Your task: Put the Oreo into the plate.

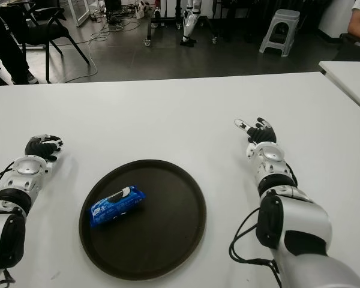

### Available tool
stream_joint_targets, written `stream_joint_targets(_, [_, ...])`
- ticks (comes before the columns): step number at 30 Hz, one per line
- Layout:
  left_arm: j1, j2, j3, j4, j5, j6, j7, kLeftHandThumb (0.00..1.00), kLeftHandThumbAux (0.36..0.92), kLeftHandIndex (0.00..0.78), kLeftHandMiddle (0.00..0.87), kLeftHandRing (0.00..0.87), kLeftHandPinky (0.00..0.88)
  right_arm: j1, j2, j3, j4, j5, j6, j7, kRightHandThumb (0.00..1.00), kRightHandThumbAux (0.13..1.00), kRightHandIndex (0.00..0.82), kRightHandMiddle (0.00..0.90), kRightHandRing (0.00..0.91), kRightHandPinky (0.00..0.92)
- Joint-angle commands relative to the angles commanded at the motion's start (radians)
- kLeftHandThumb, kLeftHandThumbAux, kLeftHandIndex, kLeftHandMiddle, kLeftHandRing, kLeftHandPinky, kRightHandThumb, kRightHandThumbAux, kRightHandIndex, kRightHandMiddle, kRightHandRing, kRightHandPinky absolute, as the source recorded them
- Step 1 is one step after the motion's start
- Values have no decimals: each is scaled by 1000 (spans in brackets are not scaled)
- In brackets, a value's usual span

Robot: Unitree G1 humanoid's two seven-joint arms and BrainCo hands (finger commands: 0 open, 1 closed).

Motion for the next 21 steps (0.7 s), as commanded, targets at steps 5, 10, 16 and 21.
stream_joint_targets(5, [1,2,-5,2,6,1,-3,677,723,402,178,210,245,1,-2,7,0,-16,12,3,11,870,6,23,39,80])
stream_joint_targets(10, [1,4,-12,4,12,2,-15,680,721,406,199,226,255,4,-4,26,0,-40,13,3,9,873,13,29,45,81])
stream_joint_targets(16, [2,8,-17,4,16,-1,-30,683,719,410,192,213,214,5,-7,55,0,-71,14,3,57,891,61,56,77,100])
stream_joint_targets(21, [1,8,-18,4,16,2,-34,684,719,411,190,213,216,4,-8,71,1,-88,21,-1,97,899,105,83,105,116])
